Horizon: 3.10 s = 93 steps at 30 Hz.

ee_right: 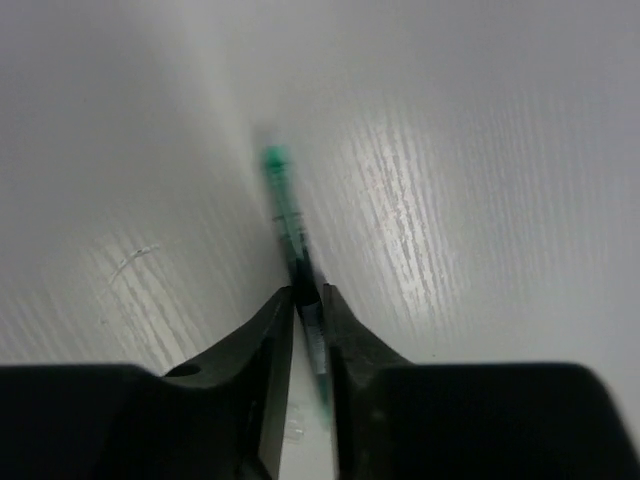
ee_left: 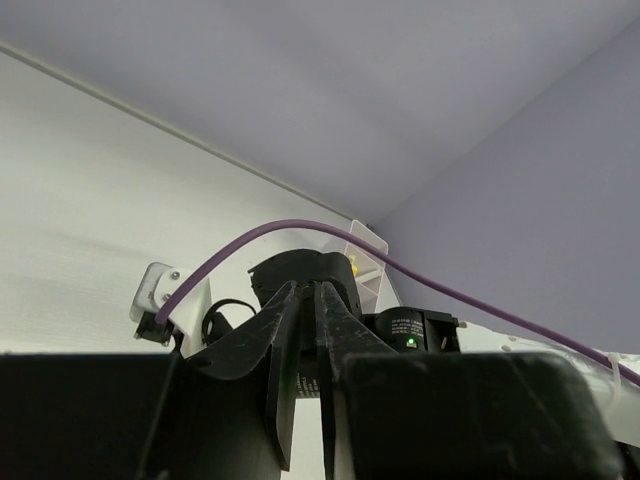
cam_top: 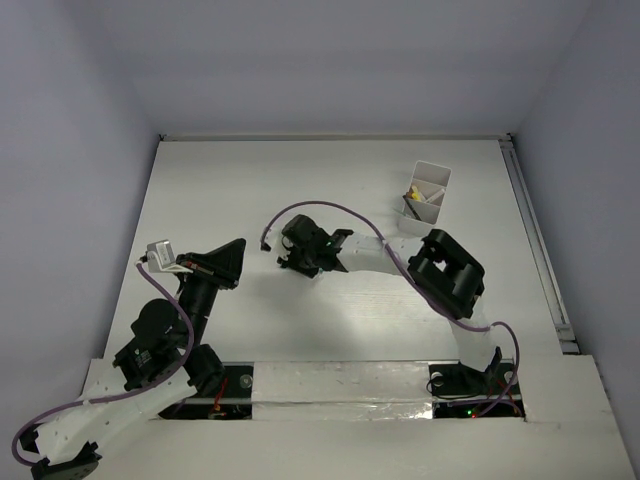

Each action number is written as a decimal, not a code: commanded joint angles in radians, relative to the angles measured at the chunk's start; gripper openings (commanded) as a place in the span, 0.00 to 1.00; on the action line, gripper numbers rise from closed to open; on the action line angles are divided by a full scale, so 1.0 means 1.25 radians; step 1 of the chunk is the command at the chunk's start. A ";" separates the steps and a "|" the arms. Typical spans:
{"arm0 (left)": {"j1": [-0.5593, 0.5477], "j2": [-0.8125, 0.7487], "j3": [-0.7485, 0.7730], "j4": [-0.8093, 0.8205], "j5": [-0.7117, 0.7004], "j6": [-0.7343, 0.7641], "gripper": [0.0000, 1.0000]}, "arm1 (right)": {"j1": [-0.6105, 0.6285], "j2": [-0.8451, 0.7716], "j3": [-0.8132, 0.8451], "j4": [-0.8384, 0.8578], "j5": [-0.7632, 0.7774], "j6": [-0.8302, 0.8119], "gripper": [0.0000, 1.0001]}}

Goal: Sort the stationery into containers
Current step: Pick up the pen from the center of the board, then close the pen cap on the pen.

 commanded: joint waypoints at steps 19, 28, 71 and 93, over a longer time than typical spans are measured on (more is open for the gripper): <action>0.003 0.193 -0.041 0.095 0.133 -0.020 0.09 | -0.120 -0.113 -0.160 0.326 0.094 0.086 0.00; 0.003 0.249 -0.079 0.144 0.116 -0.078 0.13 | -0.120 -0.268 -0.291 0.452 0.152 0.223 0.00; 0.082 0.723 -0.112 0.557 0.595 -0.207 0.33 | -0.120 -0.712 -0.803 0.728 0.074 0.835 0.00; 0.067 0.752 -0.151 0.693 0.601 -0.253 0.20 | -0.105 -0.679 -0.868 0.919 0.074 0.990 0.00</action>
